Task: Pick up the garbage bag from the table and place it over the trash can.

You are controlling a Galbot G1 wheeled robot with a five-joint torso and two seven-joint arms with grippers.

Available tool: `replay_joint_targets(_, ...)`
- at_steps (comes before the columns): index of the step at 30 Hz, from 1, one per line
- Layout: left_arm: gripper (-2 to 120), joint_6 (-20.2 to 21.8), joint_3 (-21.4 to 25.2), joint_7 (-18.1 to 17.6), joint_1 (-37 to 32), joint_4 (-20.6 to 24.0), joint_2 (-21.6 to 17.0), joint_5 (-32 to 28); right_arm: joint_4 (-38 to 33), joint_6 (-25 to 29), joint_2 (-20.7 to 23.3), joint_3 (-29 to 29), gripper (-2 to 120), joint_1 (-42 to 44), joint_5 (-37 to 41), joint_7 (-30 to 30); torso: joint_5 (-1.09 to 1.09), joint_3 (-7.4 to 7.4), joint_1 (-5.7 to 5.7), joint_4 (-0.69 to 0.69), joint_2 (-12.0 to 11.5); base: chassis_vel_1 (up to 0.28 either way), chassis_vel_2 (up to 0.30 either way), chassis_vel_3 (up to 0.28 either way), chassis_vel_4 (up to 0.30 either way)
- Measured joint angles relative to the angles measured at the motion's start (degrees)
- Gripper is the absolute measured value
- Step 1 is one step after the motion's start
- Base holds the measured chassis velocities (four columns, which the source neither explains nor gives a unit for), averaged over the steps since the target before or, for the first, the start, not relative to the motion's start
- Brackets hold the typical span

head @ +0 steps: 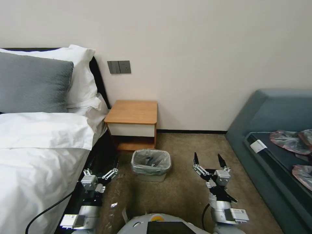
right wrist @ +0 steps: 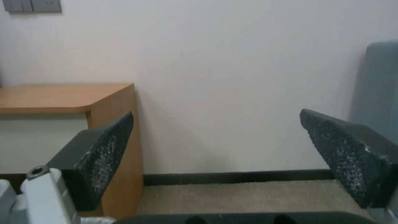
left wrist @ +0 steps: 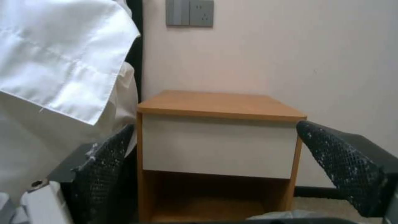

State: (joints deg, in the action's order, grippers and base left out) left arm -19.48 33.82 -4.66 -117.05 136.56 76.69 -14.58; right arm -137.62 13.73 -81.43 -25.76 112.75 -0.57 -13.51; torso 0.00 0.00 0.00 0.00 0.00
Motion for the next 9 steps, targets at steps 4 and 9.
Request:
replay_joint_targets(4, 100, 0.0, 0.0, 0.0, 0.0, 0.0, 0.0, 0.0, 0.0, 0.0, 0.0, 0.0, 100, 0.0, 0.0, 0.0, 0.00, 0.00, 0.00, 0.00, 0.0, 0.000, 0.000, 0.000, 0.000)
replay_joint_targets(9, 100, 0.0, 0.0, 0.0, 0.0, 0.0, 0.0, 0.0, 0.0, 0.0, 0.0, 0.0, 100, 0.0, 0.0, 0.0, 0.00, 0.00, 0.00, 0.00, 0.0, 0.000, 0.000, 0.000, 0.000)
